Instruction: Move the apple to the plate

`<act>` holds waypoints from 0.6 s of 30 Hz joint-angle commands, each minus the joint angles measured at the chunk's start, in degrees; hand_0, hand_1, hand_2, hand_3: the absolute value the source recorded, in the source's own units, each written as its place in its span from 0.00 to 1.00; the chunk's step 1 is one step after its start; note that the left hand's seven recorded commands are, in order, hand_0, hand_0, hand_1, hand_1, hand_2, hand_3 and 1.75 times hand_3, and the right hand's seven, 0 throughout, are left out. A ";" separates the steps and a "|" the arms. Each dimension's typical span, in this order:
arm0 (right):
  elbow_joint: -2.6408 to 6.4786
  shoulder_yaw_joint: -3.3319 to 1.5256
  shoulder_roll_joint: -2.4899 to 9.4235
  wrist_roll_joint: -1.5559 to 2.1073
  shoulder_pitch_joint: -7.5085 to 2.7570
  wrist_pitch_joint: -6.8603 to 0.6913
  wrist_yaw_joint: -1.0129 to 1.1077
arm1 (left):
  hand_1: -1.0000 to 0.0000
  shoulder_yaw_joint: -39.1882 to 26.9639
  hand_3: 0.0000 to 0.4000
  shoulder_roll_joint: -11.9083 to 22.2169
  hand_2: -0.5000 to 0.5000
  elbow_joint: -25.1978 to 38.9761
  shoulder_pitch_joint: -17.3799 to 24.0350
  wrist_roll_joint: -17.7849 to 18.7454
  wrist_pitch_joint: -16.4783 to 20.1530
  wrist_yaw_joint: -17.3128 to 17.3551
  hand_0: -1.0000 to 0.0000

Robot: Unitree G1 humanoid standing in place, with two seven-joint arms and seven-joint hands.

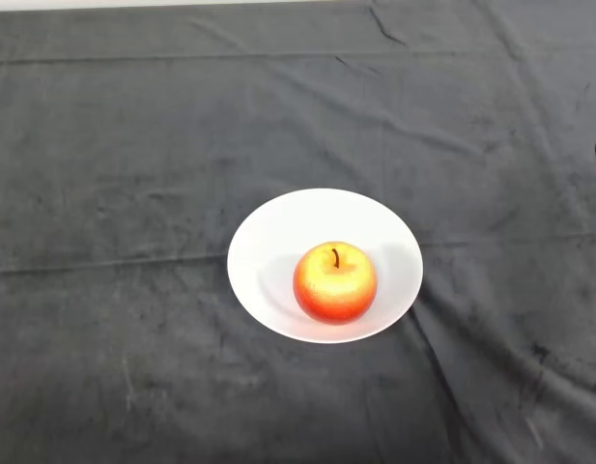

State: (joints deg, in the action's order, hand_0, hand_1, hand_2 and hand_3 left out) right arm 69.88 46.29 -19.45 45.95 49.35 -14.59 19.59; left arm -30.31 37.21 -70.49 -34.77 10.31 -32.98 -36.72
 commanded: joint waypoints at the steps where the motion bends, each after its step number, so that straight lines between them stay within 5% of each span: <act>1: 0.28 0.70 -1.58 0.68 1.24 0.25 0.20 | 1.00 0.77 0.00 2.65 0.50 1.05 1.05 -0.44 0.62 0.10 1.00; 18: 0.25 0.71 -1.57 0.65 1.23 0.24 0.20 | 1.00 0.67 0.00 2.53 0.50 1.31 1.21 -0.49 0.82 0.38 1.00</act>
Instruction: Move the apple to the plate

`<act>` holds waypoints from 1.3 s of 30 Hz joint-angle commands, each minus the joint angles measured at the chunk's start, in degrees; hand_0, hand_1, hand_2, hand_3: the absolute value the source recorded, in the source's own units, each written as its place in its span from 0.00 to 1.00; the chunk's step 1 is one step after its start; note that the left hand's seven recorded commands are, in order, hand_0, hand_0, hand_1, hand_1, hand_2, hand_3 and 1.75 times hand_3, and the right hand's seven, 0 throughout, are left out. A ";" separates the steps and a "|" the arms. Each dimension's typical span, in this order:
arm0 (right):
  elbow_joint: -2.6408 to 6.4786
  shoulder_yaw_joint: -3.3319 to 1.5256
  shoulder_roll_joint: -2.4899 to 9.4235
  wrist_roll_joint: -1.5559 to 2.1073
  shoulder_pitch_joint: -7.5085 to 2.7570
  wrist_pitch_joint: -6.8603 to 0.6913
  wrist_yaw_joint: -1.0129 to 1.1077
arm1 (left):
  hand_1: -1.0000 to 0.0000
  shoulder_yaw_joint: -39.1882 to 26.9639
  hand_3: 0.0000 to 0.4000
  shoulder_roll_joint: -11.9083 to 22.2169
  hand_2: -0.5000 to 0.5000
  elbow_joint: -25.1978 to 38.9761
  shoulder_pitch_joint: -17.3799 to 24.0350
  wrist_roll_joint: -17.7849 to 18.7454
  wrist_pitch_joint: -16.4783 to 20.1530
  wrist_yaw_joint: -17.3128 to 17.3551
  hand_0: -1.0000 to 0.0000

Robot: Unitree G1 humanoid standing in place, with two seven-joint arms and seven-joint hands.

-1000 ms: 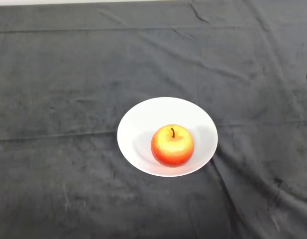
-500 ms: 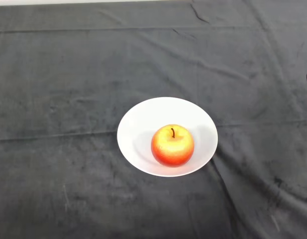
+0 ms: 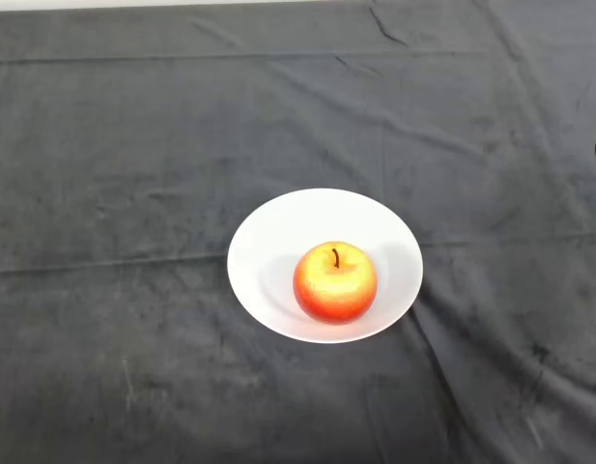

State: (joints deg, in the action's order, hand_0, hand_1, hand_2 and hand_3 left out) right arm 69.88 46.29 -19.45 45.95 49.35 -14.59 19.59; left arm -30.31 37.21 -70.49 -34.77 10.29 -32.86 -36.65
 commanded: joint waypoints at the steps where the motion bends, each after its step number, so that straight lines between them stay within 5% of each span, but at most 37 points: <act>1: 0.25 0.71 -1.57 0.65 1.23 0.24 0.20 | 1.00 0.65 0.00 2.52 0.50 1.32 1.22 -0.47 0.71 0.32 1.00; 39: 0.23 0.75 -1.55 0.61 1.23 0.23 0.19 | 1.00 0.42 0.00 2.36 0.50 1.44 0.97 -0.54 1.01 0.70 1.00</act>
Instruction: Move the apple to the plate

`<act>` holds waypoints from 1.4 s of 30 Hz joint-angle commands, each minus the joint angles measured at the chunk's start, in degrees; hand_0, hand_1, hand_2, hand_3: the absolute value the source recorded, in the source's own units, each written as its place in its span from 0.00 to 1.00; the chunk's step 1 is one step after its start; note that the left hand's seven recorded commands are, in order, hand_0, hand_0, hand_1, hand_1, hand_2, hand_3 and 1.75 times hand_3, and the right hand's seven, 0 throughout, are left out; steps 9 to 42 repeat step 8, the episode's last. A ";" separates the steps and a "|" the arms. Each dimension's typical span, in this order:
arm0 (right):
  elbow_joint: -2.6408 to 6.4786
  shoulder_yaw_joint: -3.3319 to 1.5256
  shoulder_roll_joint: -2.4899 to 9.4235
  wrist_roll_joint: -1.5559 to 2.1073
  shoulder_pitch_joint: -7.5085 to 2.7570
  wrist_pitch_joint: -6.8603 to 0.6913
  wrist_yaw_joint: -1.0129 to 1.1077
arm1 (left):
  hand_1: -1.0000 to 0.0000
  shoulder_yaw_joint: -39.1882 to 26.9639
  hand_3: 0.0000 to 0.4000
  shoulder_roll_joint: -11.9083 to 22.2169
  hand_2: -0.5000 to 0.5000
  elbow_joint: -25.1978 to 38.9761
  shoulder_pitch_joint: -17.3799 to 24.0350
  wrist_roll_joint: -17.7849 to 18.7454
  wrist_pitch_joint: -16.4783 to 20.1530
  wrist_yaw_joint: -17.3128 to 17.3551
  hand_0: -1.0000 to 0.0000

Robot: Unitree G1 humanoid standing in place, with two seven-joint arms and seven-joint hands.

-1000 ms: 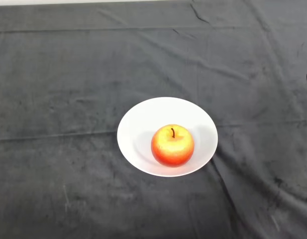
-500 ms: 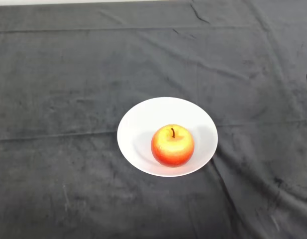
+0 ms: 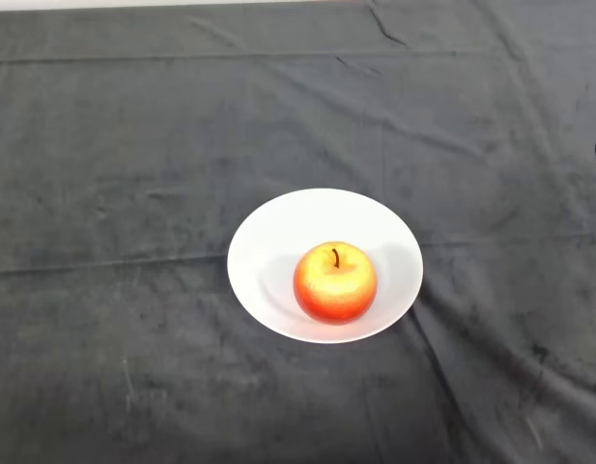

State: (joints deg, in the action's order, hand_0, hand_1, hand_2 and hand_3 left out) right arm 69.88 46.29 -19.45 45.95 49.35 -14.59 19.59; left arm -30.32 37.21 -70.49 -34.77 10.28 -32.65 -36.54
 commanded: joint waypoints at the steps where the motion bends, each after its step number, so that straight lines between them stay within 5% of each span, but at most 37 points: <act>1: 0.22 0.75 -1.55 0.61 1.23 0.23 0.19 | 1.00 0.41 0.00 2.37 0.50 1.44 0.98 -0.54 0.80 0.61 1.00; 42: 0.22 0.75 -1.55 0.61 1.23 0.23 0.19 | 1.00 0.33 0.00 2.38 0.50 1.45 1.03 -0.51 0.78 0.70 1.00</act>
